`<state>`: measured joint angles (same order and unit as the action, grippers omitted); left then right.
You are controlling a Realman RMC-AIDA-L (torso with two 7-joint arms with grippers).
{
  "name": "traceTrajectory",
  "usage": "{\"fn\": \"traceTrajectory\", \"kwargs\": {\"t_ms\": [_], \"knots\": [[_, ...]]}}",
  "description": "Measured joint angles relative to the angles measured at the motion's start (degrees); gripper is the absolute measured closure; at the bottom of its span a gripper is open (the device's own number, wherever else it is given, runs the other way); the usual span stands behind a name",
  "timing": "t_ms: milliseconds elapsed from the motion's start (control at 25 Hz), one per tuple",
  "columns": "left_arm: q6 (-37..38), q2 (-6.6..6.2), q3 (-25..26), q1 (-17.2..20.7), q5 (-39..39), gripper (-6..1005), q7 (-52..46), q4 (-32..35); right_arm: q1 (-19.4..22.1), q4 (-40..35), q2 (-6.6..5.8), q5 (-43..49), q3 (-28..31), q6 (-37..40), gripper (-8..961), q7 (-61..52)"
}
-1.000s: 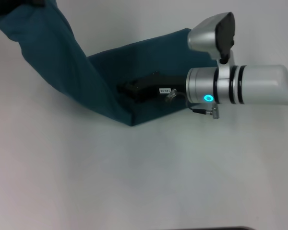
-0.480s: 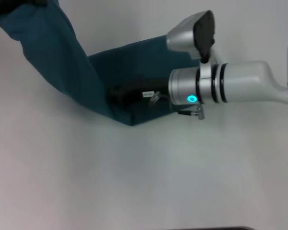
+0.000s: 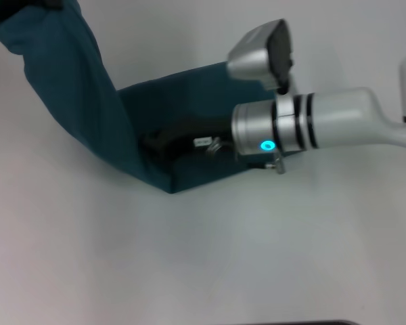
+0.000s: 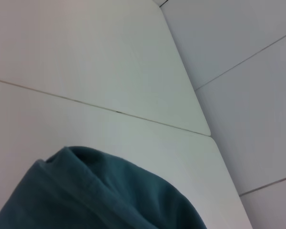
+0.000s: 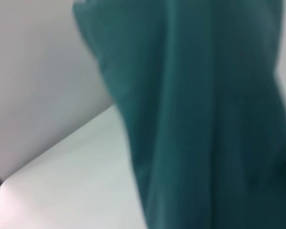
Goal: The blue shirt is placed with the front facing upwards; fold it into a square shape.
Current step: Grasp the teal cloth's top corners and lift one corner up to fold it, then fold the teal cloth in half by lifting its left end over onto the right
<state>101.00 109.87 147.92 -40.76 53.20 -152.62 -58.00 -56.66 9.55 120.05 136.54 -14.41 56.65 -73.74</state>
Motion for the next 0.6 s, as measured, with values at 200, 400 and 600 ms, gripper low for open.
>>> {"fn": "traceTrajectory", "kwargs": {"t_ms": [200,400,600], "knots": [[1.66,-0.02,-0.29,0.2,0.09,926,1.39,0.0,4.49,-10.36,-0.12,0.06,0.3,7.2,913,-4.19],[4.21,1.35,-0.57,0.29,0.53,926,3.44,-0.43,7.22,-20.29,-0.22,0.13,-0.31,10.39,911,-7.32],[5.11,3.11,-2.2,-1.33,0.7,926,4.38,-0.78,10.02,-27.95,-0.28,-0.03,-0.56,15.83,909,-7.64]]}}
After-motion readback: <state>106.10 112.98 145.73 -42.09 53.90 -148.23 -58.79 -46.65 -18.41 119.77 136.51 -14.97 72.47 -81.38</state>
